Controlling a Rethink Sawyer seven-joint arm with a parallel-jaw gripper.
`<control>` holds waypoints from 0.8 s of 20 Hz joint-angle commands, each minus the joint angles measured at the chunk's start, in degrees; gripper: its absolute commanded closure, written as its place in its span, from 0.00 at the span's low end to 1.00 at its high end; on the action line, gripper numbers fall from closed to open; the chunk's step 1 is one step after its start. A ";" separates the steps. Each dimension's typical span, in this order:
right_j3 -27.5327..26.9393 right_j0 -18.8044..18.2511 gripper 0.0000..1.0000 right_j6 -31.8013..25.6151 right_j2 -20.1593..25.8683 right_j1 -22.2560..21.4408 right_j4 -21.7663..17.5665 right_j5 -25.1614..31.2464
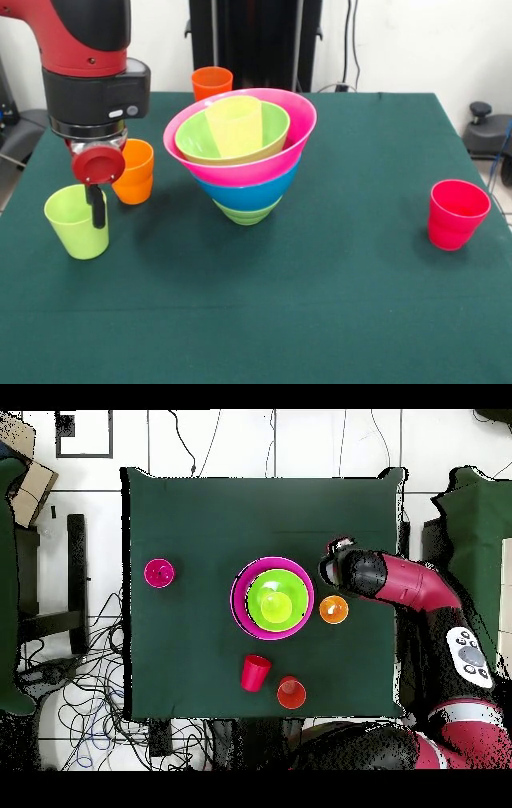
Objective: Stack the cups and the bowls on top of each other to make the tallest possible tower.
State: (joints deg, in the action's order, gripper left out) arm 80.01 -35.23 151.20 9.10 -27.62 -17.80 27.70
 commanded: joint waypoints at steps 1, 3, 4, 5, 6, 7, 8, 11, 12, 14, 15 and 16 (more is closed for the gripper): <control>4.36 -0.37 0.00 -14.15 5.30 0.42 -3.97 6.41; 4.20 -0.48 0.00 -14.12 5.32 0.87 -4.32 5.83; 4.03 -0.53 0.00 -14.19 5.33 1.15 -4.54 5.50; 3.87 -0.54 0.00 -14.25 5.33 1.43 -4.73 5.24; 3.79 -0.58 0.00 -14.25 5.37 1.62 -4.82 5.03; 3.93 -0.47 0.00 -14.07 5.32 1.55 -4.87 4.80; 3.88 -0.39 0.00 -13.86 5.25 1.69 -4.92 4.52; 3.20 -0.23 0.00 -13.32 5.09 2.81 -5.49 2.75; 2.94 -0.17 0.00 -13.21 5.04 3.12 -5.61 2.42; 2.59 0.00 0.00 -12.94 4.64 3.69 -6.14 1.50; 2.60 0.05 0.00 -12.70 4.45 4.02 -6.41 0.81; 2.68 0.15 0.00 -12.52 4.26 4.24 -6.67 0.35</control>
State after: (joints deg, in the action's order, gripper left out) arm 81.06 -35.62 151.20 9.13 -26.79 -18.46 27.88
